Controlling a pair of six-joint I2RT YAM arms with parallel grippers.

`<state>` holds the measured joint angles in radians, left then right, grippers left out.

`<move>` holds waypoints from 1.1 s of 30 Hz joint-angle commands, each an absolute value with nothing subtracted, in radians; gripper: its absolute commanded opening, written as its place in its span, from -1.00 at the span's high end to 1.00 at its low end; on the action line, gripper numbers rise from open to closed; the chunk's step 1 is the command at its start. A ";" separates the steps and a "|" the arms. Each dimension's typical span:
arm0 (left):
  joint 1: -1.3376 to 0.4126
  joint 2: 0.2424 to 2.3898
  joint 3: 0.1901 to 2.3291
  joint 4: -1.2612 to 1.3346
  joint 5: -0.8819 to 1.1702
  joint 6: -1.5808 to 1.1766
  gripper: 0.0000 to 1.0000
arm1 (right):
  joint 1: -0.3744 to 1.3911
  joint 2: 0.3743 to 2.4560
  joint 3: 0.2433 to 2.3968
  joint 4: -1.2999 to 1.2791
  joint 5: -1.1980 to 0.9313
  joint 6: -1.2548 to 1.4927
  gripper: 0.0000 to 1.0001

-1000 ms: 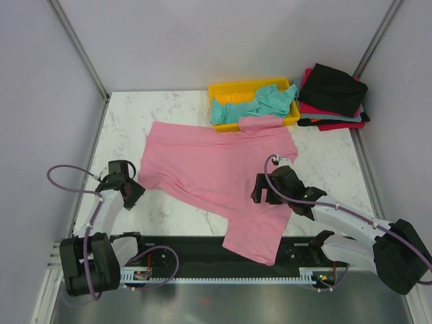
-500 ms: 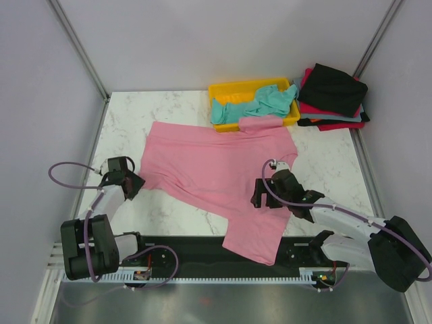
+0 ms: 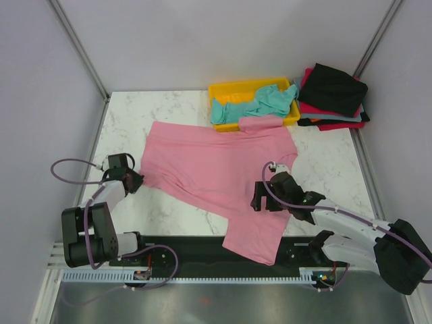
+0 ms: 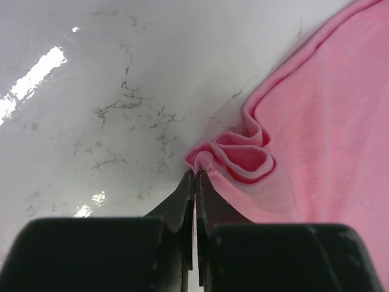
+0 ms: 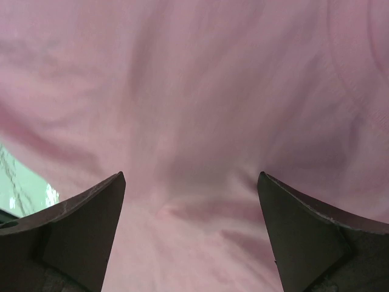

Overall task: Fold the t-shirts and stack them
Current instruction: Fold the tshirt

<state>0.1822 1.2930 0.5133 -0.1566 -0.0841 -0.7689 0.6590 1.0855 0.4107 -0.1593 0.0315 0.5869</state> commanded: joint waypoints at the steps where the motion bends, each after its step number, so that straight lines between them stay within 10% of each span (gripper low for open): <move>1: 0.183 1.238 0.521 -0.202 -0.054 -0.738 0.96 | 0.748 1.004 0.475 -0.346 0.102 0.670 -0.96; 14: 0.169 0.885 0.600 -0.580 0.070 -0.736 0.96 | 1.226 0.977 0.572 -0.843 0.184 1.026 -0.96; 33: 0.163 0.804 0.578 -0.584 0.207 -0.744 0.96 | 1.700 1.157 0.571 -0.833 0.238 1.411 -0.59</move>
<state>0.1661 0.8089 0.5758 -0.5827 0.1703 -0.7570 1.6825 1.1229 0.5640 -0.8482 0.1902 1.3533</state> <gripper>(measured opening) 0.027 0.819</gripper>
